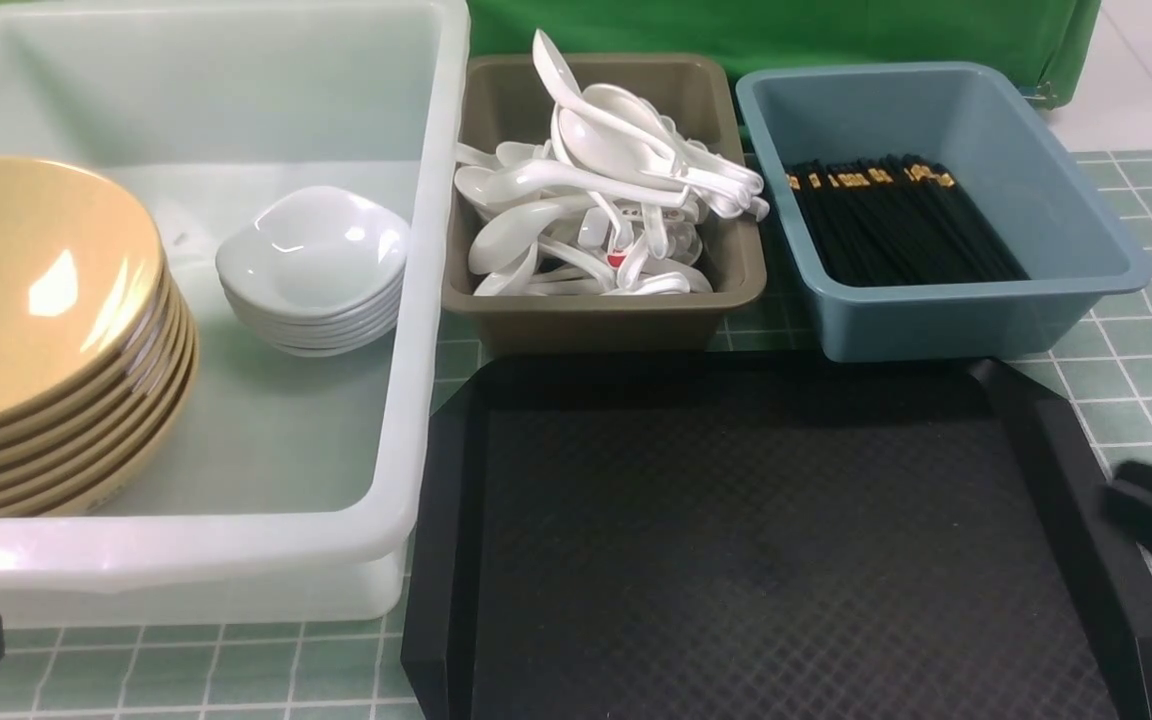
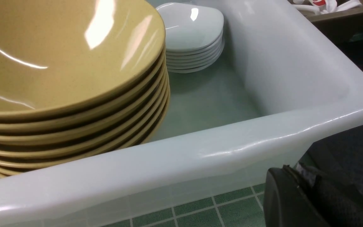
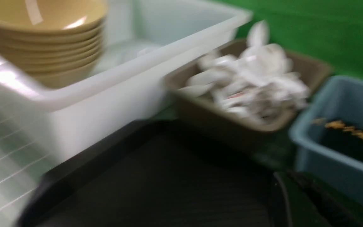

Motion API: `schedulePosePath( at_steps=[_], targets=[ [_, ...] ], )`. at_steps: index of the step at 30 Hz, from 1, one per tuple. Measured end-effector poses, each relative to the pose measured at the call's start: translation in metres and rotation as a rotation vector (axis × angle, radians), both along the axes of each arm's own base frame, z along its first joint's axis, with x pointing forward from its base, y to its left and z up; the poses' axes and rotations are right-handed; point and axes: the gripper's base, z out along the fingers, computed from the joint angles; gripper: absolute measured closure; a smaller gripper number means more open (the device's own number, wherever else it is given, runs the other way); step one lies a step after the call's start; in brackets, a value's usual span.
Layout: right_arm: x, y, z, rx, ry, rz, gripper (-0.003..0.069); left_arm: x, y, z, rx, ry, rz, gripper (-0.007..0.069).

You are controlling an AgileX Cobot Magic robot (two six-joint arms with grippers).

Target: On blue table put chopsticks spoon bowls plates into blue grey white boxes.

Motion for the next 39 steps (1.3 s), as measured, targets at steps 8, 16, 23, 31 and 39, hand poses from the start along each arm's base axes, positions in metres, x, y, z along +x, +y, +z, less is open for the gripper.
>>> schedulePosePath(
  at_steps=[8, 16, 23, 31, 39],
  targets=[
    [-0.018, -0.040, -0.064, 0.106, -0.067, -0.406, 0.0624, 0.000, 0.000, 0.000, 0.000, 0.000, 0.000, 0.0636],
    [-0.028, -0.051, -0.084, 0.105, 0.069, -0.584, 0.0624, 0.000, 0.000, 0.000, -0.001, -0.001, 0.000, 0.0636],
    [-0.029, -0.052, -0.091, 0.089, 0.143, -0.598, 0.0624, 0.000, 0.000, 0.000, -0.001, -0.001, 0.000, 0.0636],
    [-0.029, -0.052, -0.092, 0.092, 0.148, -0.599, 0.0624, 0.000, 0.000, 0.000, -0.001, 0.000, 0.000, 0.0636],
    [-0.029, -0.052, -0.092, 0.092, 0.148, -0.599, 0.0622, 0.000, 0.000, 0.000, -0.001, 0.000, 0.000, 0.0636]
  ],
)
